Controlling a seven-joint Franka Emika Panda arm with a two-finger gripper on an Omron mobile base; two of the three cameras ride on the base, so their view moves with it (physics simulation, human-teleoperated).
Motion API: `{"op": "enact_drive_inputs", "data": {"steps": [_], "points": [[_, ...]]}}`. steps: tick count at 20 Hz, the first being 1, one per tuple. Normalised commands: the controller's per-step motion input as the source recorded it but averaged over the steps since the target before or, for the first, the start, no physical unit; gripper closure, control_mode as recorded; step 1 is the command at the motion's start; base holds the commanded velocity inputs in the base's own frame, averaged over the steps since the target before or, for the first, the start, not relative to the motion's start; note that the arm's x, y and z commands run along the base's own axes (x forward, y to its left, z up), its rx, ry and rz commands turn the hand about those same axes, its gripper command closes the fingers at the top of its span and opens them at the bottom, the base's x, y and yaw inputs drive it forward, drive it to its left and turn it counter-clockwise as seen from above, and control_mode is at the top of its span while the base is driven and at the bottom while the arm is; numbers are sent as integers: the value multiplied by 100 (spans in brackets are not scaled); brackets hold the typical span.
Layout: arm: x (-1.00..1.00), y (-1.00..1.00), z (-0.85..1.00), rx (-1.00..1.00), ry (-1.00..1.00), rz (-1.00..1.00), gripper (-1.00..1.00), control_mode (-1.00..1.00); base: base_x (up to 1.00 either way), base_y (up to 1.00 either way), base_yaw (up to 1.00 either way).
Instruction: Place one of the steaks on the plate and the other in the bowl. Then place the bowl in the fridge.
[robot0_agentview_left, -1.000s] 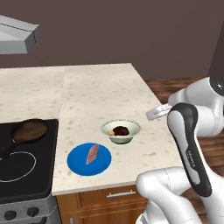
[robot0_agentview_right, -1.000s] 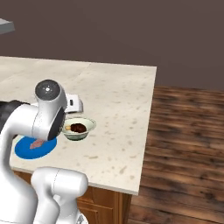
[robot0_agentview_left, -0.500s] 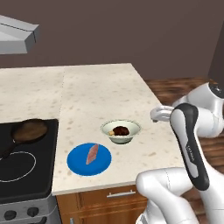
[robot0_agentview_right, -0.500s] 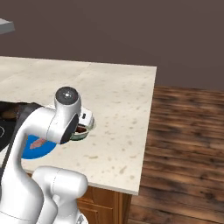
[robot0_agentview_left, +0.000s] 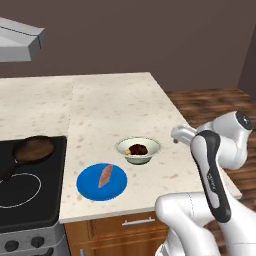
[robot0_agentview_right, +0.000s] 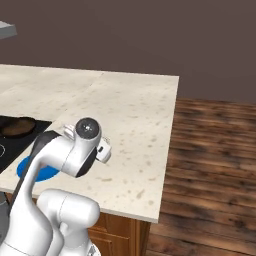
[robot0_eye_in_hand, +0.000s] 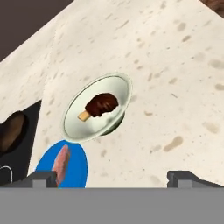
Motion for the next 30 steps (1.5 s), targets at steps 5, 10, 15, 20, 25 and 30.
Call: {"op": "enact_drive_inputs", "data": {"steps": [5,10,15,20,25,30], "points": [[50,0,-3,10,4,-12,-100,-100,0,0,0],[40,0,-15,7,11,-5,-100,-100,0,0,0],[43,0,-37,0,23,0,-100,-100,0,0,0],[43,0,-34,0,20,0,-100,-100,0,0,0],[42,0,-31,0,7,0,-100,-100,0,0,0],[29,0,-25,4,-1,0,-100,-100,0,0,0]]}}
